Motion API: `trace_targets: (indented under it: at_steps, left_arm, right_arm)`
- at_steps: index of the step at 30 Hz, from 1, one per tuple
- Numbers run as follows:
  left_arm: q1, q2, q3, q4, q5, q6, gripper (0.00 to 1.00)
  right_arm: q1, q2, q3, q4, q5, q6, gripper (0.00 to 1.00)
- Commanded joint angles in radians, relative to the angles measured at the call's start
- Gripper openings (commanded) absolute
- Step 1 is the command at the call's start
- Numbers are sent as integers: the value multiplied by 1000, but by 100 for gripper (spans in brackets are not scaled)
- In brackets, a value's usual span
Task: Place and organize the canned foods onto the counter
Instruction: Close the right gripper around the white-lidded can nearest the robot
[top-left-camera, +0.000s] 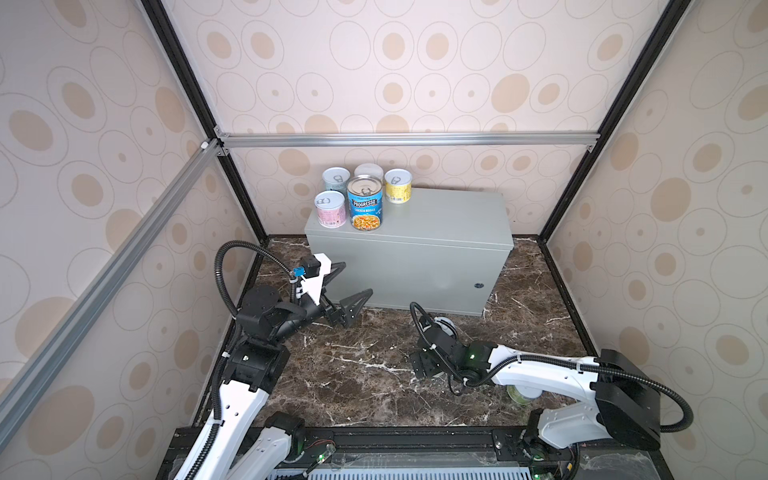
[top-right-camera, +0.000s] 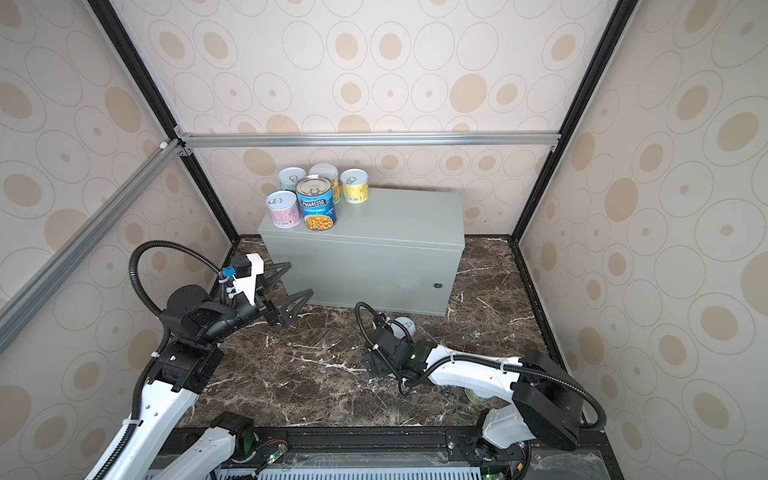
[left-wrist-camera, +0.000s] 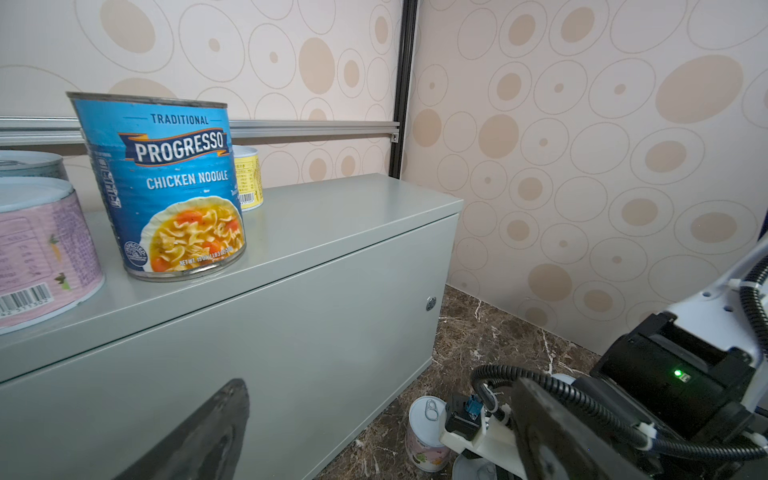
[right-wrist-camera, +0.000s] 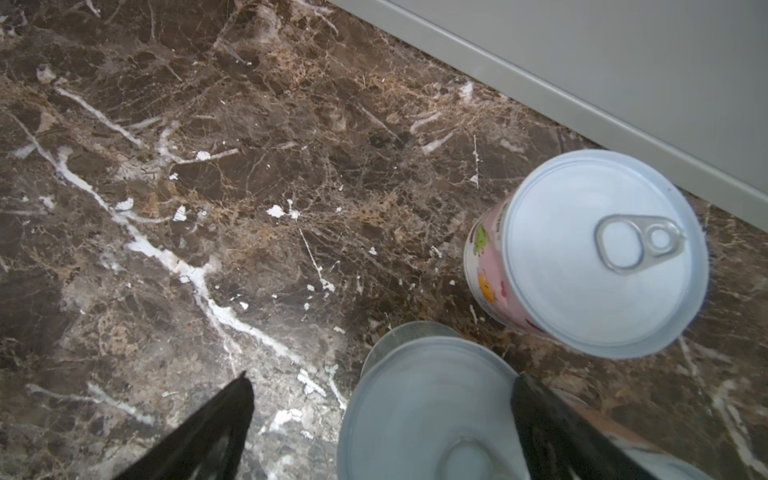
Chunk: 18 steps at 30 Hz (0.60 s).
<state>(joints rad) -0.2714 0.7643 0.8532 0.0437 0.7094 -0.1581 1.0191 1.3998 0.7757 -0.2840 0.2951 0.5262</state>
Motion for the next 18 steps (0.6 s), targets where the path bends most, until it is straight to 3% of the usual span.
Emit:
trace_targets:
  at_steps: [1,6,12,18]
  left_arm:
    - [-8,1,35,11,40,19,98]
    - [-18,35,55,-41,139,35,98]
    - [-49,113,130,-331,43,107,98]
    - [-56,105,124,-465,2,118,98]
  right_arm:
    - [-10,9,-32,-87,-50,21,100]
    - [-9,-75,-29,-92,-27,4,100]
    - [-10,-118,-1,-128,-2,-20,100]
    - [-40,-53,34,-122,-29,-62,100]
